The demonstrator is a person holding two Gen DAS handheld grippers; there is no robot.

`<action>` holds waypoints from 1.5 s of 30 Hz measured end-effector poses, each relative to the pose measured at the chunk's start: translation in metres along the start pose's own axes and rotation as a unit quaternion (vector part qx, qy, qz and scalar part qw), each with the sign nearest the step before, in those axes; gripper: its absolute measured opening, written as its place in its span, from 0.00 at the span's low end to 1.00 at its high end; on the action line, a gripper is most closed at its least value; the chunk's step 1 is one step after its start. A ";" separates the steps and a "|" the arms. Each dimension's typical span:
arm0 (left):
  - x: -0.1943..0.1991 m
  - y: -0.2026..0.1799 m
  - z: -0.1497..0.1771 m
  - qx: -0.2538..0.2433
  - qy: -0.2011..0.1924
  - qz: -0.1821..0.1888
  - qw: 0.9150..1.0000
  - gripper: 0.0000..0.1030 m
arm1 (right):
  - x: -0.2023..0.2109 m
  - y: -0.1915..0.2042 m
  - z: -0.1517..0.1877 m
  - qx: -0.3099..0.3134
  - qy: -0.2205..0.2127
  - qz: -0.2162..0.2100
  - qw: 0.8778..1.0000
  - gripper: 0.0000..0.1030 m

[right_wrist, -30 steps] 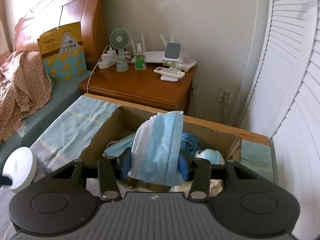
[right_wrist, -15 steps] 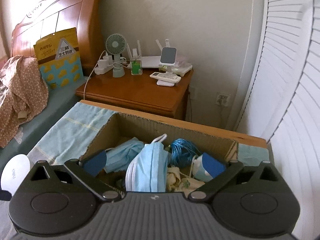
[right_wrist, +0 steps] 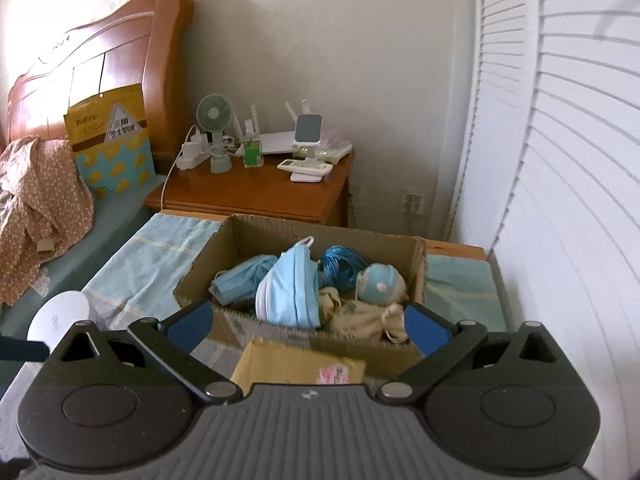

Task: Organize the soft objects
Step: 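Withdraw the right tool from the box while the left tool moves to the white tissue, then close the left tool on the white knotted tissue while the right tool approaches the cream ring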

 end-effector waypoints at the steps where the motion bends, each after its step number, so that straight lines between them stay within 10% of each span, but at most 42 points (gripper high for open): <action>1: 0.000 -0.001 0.002 0.001 0.001 -0.002 1.000 0.93 | 0.006 0.002 0.005 0.000 -0.004 0.004 1.000 1.00; 30: -0.036 0.001 0.048 0.057 0.035 -0.044 0.997 0.92 | 0.065 -0.034 0.107 -0.050 0.002 0.098 0.994 1.00; 45: -0.069 0.011 0.055 0.094 0.063 -0.057 0.992 0.61 | 0.057 -0.051 0.112 -0.056 0.013 0.119 0.991 1.00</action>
Point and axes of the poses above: each gripper's, at about its wrist camera, not at the fingertips, and x roughly against the way its jaws point, y to its left, z to its underside, the point moved 4 cm from there along -x, roughly the way its jaws point, and after that the axes turned 9 degrees about -z, right-handed, at the moved point
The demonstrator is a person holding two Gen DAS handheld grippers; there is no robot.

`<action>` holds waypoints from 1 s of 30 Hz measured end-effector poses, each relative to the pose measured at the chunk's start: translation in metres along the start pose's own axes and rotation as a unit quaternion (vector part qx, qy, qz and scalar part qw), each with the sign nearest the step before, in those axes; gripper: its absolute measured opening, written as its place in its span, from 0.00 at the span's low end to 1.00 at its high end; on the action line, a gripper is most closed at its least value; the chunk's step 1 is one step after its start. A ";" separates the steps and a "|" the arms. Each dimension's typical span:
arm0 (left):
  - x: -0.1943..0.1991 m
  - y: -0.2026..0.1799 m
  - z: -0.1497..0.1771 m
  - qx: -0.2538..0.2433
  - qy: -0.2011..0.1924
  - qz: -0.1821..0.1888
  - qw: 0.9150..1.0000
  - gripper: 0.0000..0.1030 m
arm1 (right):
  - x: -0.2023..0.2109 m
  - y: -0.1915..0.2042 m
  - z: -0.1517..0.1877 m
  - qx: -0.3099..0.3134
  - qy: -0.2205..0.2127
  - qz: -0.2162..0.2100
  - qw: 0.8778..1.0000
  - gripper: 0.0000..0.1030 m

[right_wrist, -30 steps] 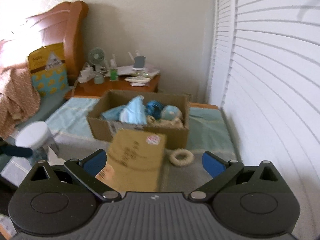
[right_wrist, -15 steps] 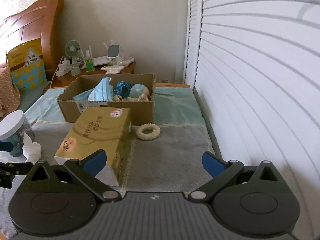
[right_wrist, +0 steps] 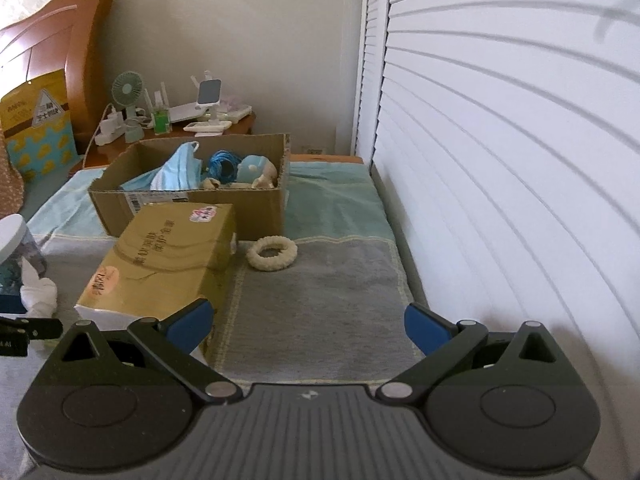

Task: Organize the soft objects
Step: 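Close the left tool on the white knotted tissue while the right tool approaches the cream ring, then grasp the cream ring hair tie with the right tool while the left tool holds the tissue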

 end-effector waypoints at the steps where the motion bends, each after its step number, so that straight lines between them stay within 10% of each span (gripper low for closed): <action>1: -0.001 0.001 0.000 0.003 0.001 0.000 1.000 0.60 | -0.001 -0.001 0.000 0.000 0.000 0.003 1.000 1.00; 11: -0.007 0.000 -0.003 0.001 -0.001 0.001 1.000 0.60 | -0.022 -0.007 -0.004 0.006 0.009 0.000 1.000 0.97; 30: -0.011 0.001 -0.009 0.011 -0.003 0.011 1.000 0.60 | -0.090 -0.013 -0.043 0.016 0.030 -0.052 0.998 0.48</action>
Point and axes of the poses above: each gripper's, at about its wrist camera, not at the fingertips, and x roughly against the way its jaws point, y to its left, z to its underside, the point moved 4 cm from there along -x, roughly the way its jaws point, and after that the axes turned 9 degrees about -z, right-handed, at the moved point
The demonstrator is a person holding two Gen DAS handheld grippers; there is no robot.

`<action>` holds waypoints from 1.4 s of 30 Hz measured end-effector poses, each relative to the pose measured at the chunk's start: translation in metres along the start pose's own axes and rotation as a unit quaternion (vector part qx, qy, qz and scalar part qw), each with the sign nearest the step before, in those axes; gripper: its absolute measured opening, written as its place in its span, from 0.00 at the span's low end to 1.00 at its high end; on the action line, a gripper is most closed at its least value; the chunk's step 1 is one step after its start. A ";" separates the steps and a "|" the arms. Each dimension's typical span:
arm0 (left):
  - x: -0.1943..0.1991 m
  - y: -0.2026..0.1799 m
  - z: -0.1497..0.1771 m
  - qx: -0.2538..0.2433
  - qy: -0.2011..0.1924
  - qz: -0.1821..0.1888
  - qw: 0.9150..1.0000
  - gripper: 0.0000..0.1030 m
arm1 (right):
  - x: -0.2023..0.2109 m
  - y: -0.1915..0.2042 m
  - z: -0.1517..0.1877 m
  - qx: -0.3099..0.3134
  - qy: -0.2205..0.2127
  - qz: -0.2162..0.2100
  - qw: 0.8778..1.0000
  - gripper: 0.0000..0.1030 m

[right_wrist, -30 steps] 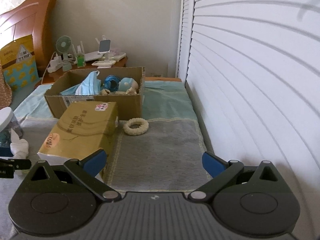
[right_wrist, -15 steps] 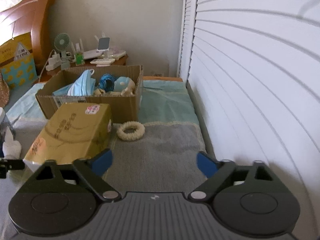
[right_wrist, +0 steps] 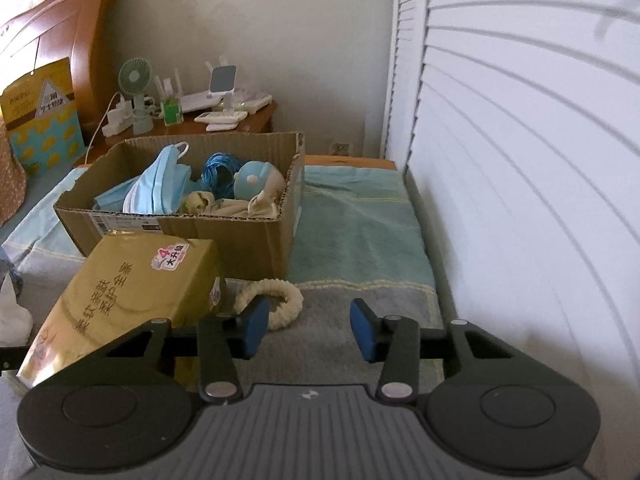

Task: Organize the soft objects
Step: 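Grasp the cream ring hair tie with the right tool while the left tool holds the tissue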

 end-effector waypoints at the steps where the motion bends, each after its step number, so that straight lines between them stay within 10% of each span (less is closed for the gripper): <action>1: 0.000 0.000 0.000 0.000 0.000 0.001 1.000 0.60 | -0.004 0.000 -0.001 0.000 0.003 -0.004 1.000 0.47; 18: 0.000 0.000 -0.001 0.000 -0.002 0.005 1.000 0.60 | -0.039 0.004 -0.005 0.010 0.040 -0.011 0.999 0.16; 28: 0.000 0.000 -0.001 0.000 -0.003 0.007 1.000 0.60 | -0.005 -0.001 0.002 -0.013 0.020 0.013 1.000 0.15; 32: 0.000 0.000 -0.001 -0.001 -0.004 0.007 1.000 0.61 | 0.004 -0.002 0.008 -0.013 0.020 0.020 1.000 0.20; 37: 0.000 0.000 -0.001 -0.002 -0.004 0.006 1.000 0.61 | 0.006 0.002 0.014 -0.008 0.022 0.004 1.000 0.55; 42: -0.001 -0.001 -0.002 -0.005 -0.006 0.004 1.000 0.61 | -0.004 0.008 0.020 0.014 0.035 0.010 0.999 0.56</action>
Point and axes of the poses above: each gripper's, at about its wrist camera, not at the fingertips, and x roughly against the way its jaws point, y to its left, z to its underside, the point moved 4 cm from there along -x, roughly the way its jaws point, and after that the axes turned 9 degrees about -z, right-handed, at the moved point
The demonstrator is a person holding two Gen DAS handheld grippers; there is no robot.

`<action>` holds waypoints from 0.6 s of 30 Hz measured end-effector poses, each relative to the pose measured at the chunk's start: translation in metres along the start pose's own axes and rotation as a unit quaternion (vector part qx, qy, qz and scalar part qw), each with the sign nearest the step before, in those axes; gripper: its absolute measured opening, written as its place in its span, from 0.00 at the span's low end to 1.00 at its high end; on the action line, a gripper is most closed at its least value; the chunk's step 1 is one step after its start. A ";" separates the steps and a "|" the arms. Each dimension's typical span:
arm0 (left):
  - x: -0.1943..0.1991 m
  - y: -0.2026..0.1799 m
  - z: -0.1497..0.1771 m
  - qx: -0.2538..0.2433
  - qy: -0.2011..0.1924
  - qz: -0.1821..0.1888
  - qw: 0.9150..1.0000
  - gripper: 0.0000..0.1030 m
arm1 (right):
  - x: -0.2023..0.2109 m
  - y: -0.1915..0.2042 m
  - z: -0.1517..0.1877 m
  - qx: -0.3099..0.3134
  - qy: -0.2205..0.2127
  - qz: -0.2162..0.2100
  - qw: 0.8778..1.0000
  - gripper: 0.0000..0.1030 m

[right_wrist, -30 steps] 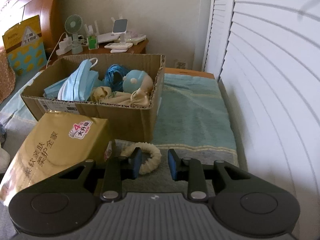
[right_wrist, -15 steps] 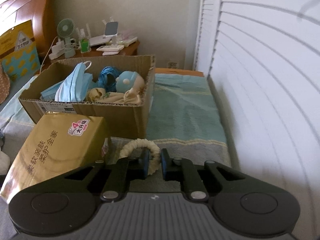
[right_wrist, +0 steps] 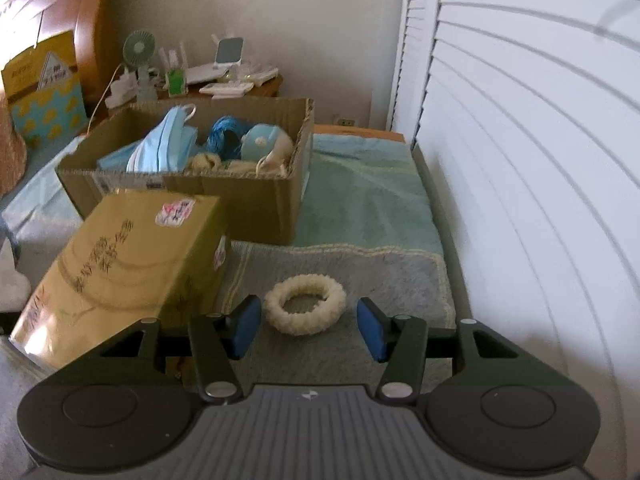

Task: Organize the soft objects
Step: 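Grasp the cream ring hair tie with the right tool while the left tool holds the tissue, then carry the ring into the box and open the right tool while the left tool lifts the tissue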

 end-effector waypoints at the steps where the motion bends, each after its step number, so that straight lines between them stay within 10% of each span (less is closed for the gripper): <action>1: 0.000 0.000 -0.001 0.001 0.000 -0.001 1.000 0.61 | -0.003 0.001 0.000 0.005 0.001 0.005 1.000 0.56; 9: -0.002 0.001 -0.005 -0.003 -0.005 0.001 1.000 0.37 | -0.003 0.001 -0.002 0.012 -0.003 0.010 1.000 0.39; 18: 0.011 -0.001 -0.010 -0.029 -0.004 0.031 0.999 0.36 | 0.018 0.001 -0.006 -0.001 -0.022 0.007 1.000 0.37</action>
Point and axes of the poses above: each gripper's, at about its wrist camera, not at the fingertips, and x roughly against the way its jaws point, y to its left, z to its underside, the point moved 4 cm from there along -x, roughly the way its jaws point, and after that the axes turned 9 degrees about -z, right-handed, at the moved point
